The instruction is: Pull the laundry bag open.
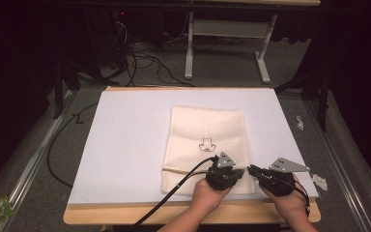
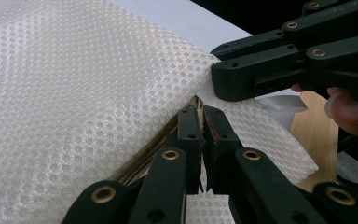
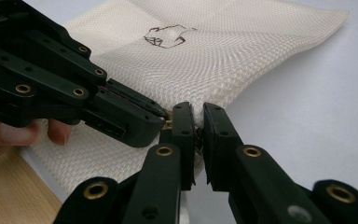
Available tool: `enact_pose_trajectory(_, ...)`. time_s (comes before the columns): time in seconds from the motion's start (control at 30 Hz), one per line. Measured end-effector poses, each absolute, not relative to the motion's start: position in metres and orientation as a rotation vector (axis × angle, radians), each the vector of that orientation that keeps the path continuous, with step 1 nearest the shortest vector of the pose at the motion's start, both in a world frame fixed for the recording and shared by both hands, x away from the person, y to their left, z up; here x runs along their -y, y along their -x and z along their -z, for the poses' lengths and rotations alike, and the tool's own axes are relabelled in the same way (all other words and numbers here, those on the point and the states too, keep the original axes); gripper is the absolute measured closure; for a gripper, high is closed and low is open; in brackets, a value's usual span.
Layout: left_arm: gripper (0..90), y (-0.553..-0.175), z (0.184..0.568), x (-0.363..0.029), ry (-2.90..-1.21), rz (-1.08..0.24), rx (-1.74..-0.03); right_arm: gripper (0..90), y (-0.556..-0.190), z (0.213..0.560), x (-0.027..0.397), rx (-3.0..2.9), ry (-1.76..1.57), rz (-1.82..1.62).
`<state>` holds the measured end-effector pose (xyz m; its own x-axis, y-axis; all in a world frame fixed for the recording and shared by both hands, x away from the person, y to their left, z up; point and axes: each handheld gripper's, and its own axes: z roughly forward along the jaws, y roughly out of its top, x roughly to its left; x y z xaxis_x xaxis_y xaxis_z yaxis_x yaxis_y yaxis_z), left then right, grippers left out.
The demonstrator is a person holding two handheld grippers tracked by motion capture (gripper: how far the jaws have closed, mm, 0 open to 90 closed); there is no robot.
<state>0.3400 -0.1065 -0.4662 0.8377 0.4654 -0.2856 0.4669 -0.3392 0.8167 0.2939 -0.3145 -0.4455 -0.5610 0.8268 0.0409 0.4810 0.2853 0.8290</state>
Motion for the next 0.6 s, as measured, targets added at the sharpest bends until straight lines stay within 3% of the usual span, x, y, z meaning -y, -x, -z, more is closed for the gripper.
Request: enact_pose_trajectory(0.6, 87.7, -0.3419, 0.4637, 0.1003, -2.013, 0.007, -0.669, 85.7, -0.2934, 0.4447, 0.3116, -2.168, -1.177, -1.163)
